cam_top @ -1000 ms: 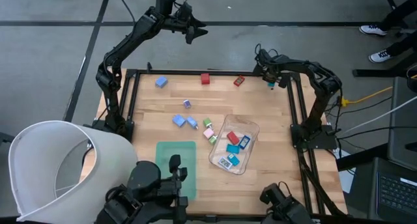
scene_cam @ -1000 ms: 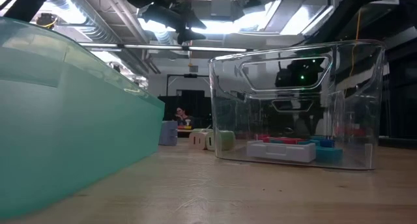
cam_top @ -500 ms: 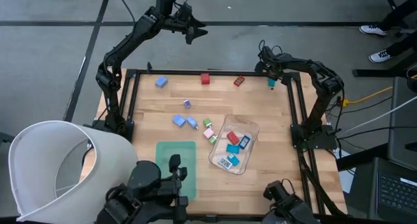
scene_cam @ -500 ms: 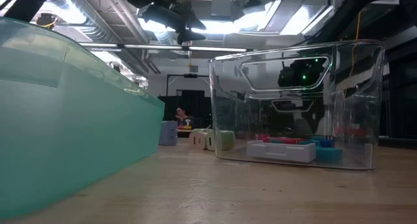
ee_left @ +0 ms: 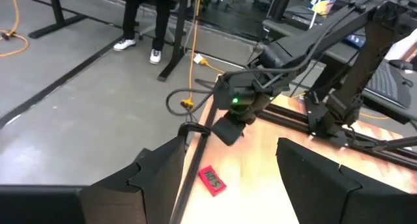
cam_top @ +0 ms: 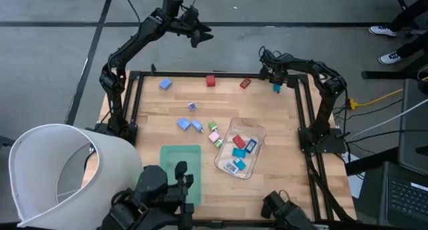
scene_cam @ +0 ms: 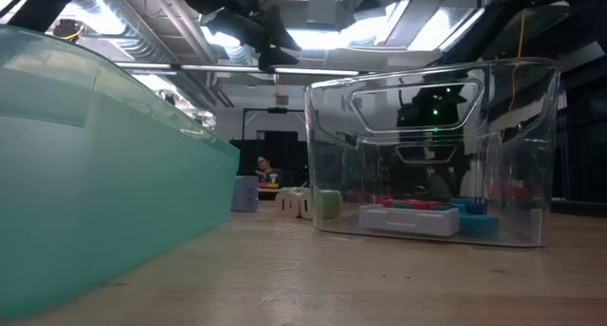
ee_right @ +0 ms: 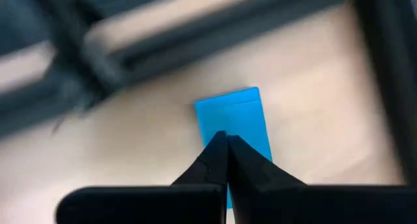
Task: Pick & Place Office items
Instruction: Put the light blue digital clock into the transparent bin
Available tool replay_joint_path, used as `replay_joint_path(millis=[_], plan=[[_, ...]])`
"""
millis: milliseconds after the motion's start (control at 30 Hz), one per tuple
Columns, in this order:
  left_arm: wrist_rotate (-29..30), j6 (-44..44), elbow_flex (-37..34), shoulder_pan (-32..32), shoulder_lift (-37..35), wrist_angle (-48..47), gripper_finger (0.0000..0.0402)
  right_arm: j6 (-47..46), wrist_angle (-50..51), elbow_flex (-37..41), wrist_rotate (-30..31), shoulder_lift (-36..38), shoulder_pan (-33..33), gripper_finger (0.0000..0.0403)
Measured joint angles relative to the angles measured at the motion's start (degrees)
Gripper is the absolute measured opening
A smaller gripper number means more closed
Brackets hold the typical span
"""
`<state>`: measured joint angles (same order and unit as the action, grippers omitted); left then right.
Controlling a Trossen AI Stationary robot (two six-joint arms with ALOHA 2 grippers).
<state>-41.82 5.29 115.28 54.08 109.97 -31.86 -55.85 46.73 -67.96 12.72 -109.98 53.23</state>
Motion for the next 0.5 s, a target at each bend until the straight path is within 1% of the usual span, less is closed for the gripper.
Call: replay_joint_path(millis=[133,267,300,433,500], plan=[[-1.0,-1.1,0.0,-0.1,0.0,0.0,0.0239,-1.2,1.0,0.1,-7.3,0.5,-5.9,0.0000],[-2.8,-1.4,0.0,-0.5,0.0,0.6,0.0239,-5.0,1.2,0.6,-16.4,1.8,-14.8,0.0000],[-3.1,-1.5,0.0,-0.7,0.0,0.7,0.0239,-6.0,1.3,0.7,-17.8,2.2,-17.0,0.0000],[-3.3,-1.5,0.0,-1.0,0.0,0.8,0.0239,-10.4,1.5,0.9,-21.1,2.4,-25.0,0.0000],[-3.3,-1.5,0.0,-1.2,0.0,0.8,0.0239,-12.6,0.6,0.9,-20.4,2.4,-28.4,0.0000]])
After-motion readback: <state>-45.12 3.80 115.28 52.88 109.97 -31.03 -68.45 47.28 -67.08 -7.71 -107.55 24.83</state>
